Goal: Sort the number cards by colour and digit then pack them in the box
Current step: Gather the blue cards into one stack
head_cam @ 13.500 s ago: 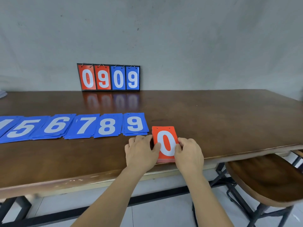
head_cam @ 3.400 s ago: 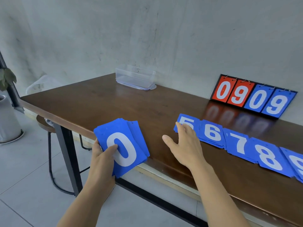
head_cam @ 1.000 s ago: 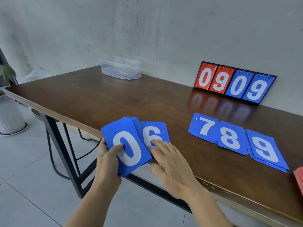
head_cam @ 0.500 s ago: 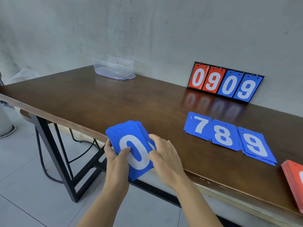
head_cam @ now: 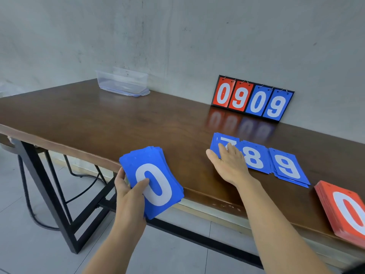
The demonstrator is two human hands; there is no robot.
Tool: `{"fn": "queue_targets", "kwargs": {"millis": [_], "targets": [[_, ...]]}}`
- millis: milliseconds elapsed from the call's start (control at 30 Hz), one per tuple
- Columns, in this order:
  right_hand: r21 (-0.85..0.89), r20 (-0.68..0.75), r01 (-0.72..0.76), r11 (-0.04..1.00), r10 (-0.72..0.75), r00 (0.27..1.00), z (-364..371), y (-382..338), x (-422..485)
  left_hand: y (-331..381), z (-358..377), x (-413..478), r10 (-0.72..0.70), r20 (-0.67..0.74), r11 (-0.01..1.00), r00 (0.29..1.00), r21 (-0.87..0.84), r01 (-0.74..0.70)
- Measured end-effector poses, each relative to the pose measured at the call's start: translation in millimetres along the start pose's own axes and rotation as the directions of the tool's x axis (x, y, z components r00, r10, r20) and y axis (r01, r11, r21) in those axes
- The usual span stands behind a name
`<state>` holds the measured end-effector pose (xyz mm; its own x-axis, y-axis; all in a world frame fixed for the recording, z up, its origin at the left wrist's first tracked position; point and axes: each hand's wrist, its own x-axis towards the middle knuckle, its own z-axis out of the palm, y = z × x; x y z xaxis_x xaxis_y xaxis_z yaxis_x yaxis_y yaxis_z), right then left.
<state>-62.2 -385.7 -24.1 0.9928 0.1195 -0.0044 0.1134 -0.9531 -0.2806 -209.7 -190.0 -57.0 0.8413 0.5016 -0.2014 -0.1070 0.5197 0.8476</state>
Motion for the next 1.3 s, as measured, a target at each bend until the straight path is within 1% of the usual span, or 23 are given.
{"fn": "queue_targets", "kwargs": {"millis": [100,233,333,400,500,567,600,667,700,767,833,867,900,1000,1133,1233,1300], "targets": [[-0.007,0.002,0.087,0.996,-0.087,0.996,5,-6,-8,2,-3,0,-0.018,-0.008,1.0,1.0,-0.009,0.018],[-0.028,-0.004,0.237,0.971,-0.237,0.971,10,-13,-44,4,-1,-1,-0.032,-0.021,0.999,0.999,-0.031,0.031],[-0.046,-0.014,0.365,0.93,-0.366,0.931,14,-9,-70,4,4,-4,-0.041,-0.028,0.998,0.999,-0.049,0.039],[-0.044,0.013,0.418,0.907,-0.418,0.908,19,-3,-85,2,8,-7,-0.039,-0.035,0.998,0.999,-0.06,0.037],[-0.051,0.011,0.492,0.869,-0.492,0.87,24,8,-105,-2,16,-13,-0.023,-0.053,0.997,0.998,-0.069,0.019],[-0.014,0.022,0.532,0.847,-0.532,0.847,27,15,-115,-7,21,-19,-0.013,-0.061,0.997,0.998,-0.073,0.008],[0.048,0.024,0.542,0.839,-0.544,0.839,25,18,-118,-10,24,-21,-0.011,-0.066,0.997,0.998,-0.075,0.006],[0.199,-0.007,0.516,0.833,-0.525,0.851,20,25,-119,-16,29,-27,-0.007,-0.076,0.997,0.997,-0.077,0.001],[0.244,-0.048,0.489,0.837,-0.493,0.869,16,29,-116,-18,32,-30,0.0,-0.079,0.997,0.997,-0.078,-0.006],[0.278,-0.106,0.411,0.868,-0.398,0.911,5,36,-105,-23,39,-34,0.017,-0.075,0.997,0.997,-0.076,-0.022],[0.325,-0.05,0.322,0.889,-0.324,0.945,-6,40,-94,-28,48,-38,0.039,-0.072,0.997,0.997,-0.069,-0.044],[0.354,-0.01,0.299,0.886,-0.316,0.949,-9,39,-90,-31,53,-39,0.052,-0.078,0.997,0.996,-0.057,-0.056],[0.374,0.013,0.303,0.877,-0.331,0.943,-11,37,-88,-33,57,-40,0.066,-0.086,0.997,0.994,-0.038,-0.069],[0.401,0.013,0.355,0.844,-0.393,0.919,-8,28,-87,-41,66,-41,0.104,-0.117,0.995,0.988,0.011,-0.103],[0.465,0.059,0.35,0.813,-0.423,0.904,-7,21,-93,-49,71,-43,0.116,-0.139,0.993,0.983,0.051,-0.11],[0.534,0.081,0.36,0.765,-0.47,0.879,-4,14,-102,-55,73,-44,0.115,-0.142,0.991,0.983,0.078,-0.105],[0.551,0.082,0.381,0.742,-0.503,0.86,-2,11,-109,-57,73,-46,0.124,-0.15,0.99,0.981,0.09,-0.111]]}}
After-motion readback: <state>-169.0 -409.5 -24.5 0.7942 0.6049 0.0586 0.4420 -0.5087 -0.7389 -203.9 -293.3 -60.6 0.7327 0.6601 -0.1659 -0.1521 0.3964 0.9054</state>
